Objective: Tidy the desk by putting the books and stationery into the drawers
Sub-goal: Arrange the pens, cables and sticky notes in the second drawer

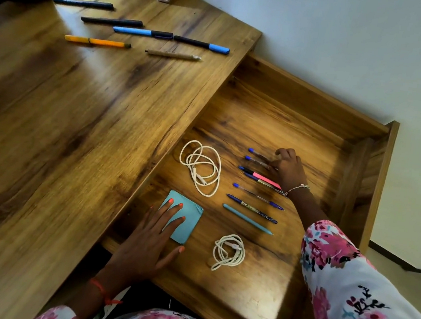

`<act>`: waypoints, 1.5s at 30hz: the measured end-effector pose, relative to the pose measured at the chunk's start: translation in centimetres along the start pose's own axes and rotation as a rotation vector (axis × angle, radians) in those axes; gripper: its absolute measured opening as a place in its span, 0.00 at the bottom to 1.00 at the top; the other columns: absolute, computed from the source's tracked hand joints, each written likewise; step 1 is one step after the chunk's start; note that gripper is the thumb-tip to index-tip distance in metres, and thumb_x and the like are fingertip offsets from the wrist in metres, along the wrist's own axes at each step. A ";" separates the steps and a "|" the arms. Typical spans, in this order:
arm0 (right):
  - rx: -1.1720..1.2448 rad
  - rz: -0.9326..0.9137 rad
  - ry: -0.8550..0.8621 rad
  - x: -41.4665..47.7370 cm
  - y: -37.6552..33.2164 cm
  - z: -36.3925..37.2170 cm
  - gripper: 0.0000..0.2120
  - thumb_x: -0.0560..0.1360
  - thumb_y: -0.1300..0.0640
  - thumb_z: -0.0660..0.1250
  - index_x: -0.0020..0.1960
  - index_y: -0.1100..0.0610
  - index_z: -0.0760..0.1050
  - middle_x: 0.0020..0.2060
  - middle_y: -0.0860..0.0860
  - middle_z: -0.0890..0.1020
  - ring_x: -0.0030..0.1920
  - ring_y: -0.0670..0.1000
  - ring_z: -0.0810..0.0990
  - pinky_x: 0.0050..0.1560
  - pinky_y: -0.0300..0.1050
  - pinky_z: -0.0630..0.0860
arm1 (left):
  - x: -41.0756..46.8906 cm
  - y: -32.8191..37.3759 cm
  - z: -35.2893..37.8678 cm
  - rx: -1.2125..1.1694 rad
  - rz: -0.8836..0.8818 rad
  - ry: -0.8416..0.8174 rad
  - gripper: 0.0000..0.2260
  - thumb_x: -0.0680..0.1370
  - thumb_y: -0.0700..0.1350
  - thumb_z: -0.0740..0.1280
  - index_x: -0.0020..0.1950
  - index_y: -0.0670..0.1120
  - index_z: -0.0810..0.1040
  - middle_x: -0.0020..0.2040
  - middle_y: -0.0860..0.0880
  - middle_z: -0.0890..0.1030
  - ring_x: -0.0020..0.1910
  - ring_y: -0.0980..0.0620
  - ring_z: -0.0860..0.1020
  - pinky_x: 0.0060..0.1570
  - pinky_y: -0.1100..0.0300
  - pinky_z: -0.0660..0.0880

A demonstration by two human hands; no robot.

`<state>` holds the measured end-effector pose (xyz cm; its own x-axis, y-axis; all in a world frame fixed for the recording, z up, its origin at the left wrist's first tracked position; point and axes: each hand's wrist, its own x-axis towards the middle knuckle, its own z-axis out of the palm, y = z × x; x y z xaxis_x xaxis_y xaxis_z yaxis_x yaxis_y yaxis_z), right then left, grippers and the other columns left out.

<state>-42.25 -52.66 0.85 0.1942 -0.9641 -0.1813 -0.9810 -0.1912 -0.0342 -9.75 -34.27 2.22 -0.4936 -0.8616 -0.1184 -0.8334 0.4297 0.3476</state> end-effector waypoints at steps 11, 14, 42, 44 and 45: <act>0.266 0.014 0.201 -2.2 -1.4 0.7 0.06 0.65 0.63 0.73 0.41 0.65 0.81 0.52 0.64 0.76 0.54 0.66 0.71 0.52 0.58 0.72 | 0.0 0.0 0.0 -0.020 0.011 0.022 0.26 0.79 0.61 0.47 0.69 0.46 0.64 0.73 0.44 0.63 0.74 0.48 0.52 0.69 0.49 0.52; 0.286 0.011 0.190 -2.9 -1.5 1.3 0.06 0.65 0.64 0.73 0.42 0.65 0.81 0.51 0.64 0.77 0.54 0.61 0.69 0.51 0.58 0.71 | 0.1 0.0 0.0 -0.018 0.018 0.021 0.26 0.79 0.61 0.47 0.69 0.47 0.65 0.73 0.44 0.63 0.75 0.48 0.52 0.68 0.48 0.53; 0.148 0.025 0.063 -4.2 -3.8 2.4 0.09 0.74 0.60 0.64 0.49 0.64 0.79 0.49 0.59 0.81 0.62 0.63 0.69 0.57 0.55 0.62 | 0.1 -0.1 0.2 -0.015 0.011 0.024 0.26 0.79 0.61 0.47 0.67 0.46 0.67 0.72 0.44 0.64 0.74 0.46 0.53 0.67 0.41 0.61; 0.149 0.028 0.068 -4.3 -3.8 2.4 0.09 0.74 0.60 0.63 0.48 0.63 0.79 0.50 0.58 0.81 0.61 0.62 0.69 0.57 0.55 0.62 | 0.1 -0.2 0.3 -0.017 0.012 0.024 0.26 0.79 0.61 0.47 0.67 0.46 0.68 0.72 0.43 0.64 0.74 0.46 0.53 0.67 0.41 0.61; 0.152 0.030 0.073 -4.3 -3.8 2.4 0.09 0.74 0.60 0.63 0.48 0.63 0.79 0.49 0.58 0.81 0.60 0.62 0.69 0.57 0.55 0.63 | 0.1 -0.2 0.3 -0.014 0.011 0.025 0.26 0.79 0.62 0.47 0.67 0.46 0.68 0.72 0.43 0.64 0.74 0.46 0.53 0.67 0.41 0.62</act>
<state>-39.34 -47.34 -0.56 0.1586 -0.9809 -0.1128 -0.9742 -0.1369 -0.1794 -9.69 -34.32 1.88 -0.4964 -0.8633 -0.0909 -0.8241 0.4358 0.3617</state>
